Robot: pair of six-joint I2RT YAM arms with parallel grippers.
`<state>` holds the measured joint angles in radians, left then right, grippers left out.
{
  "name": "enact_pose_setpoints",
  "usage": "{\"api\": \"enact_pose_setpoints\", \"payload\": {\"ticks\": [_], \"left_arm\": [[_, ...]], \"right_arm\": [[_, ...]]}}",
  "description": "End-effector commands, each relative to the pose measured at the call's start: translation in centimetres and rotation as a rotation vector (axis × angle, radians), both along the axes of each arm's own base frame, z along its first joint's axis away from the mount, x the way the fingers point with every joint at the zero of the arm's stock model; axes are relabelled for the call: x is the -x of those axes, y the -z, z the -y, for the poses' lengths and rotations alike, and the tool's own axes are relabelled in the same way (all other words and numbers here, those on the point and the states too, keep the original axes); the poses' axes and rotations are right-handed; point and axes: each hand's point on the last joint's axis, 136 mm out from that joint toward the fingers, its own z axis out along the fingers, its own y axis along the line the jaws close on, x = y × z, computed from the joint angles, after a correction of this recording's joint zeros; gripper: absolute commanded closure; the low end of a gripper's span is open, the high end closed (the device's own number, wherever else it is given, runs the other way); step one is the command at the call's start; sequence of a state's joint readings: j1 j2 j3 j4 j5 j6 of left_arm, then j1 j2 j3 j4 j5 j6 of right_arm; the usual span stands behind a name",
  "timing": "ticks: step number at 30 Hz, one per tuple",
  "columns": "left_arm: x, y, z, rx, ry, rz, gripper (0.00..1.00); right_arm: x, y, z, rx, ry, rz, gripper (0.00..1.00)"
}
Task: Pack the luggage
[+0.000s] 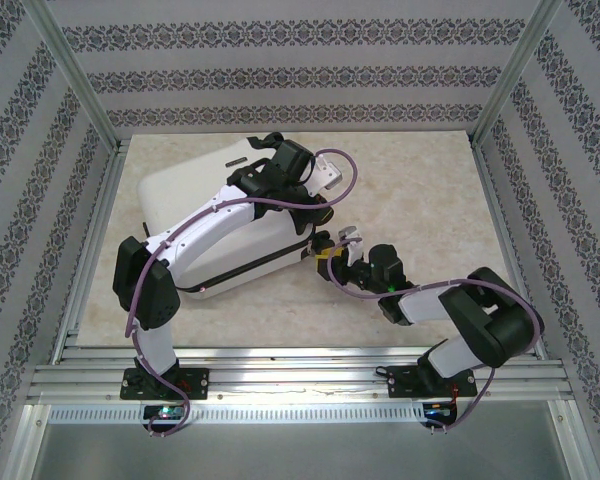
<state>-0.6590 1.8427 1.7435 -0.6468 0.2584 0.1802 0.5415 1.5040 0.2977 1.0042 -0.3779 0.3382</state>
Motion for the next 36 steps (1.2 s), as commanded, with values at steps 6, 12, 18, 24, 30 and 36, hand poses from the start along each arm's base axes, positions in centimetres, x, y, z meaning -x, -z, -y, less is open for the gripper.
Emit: {"api": "enact_pose_setpoints", "payload": {"ticks": [6, 12, 18, 24, 30, 36], "left_arm": [[0.5, -3.6, -0.4, 0.044, 0.008, 0.02, 0.92], [0.5, -3.8, -0.1, 0.056, 0.015, 0.015, 0.92], [0.5, -3.6, 0.1, 0.063, 0.018, 0.004, 0.92], [0.5, -3.5, 0.2, 0.063, 0.018, 0.003, 0.92], [0.7, -3.6, 0.2, 0.067, 0.03, -0.003, 0.92], [0.9, -3.7, 0.3, 0.07, 0.043, -0.005, 0.92]], "right_arm": [[-2.1, -0.8, -1.9, 0.004, -0.029, 0.1, 0.47], [-2.8, -1.1, -2.7, -0.008, -0.046, 0.108, 0.45], [-3.2, -2.0, -3.1, -0.023, -0.053, 0.124, 0.55], [-2.9, -2.8, -2.9, -0.034, -0.06, 0.135, 0.81], [-2.6, -4.0, -1.9, -0.047, -0.04, 0.145, 0.99], [-2.5, -4.9, -1.2, -0.047, -0.026, 0.156, 1.0]]}}
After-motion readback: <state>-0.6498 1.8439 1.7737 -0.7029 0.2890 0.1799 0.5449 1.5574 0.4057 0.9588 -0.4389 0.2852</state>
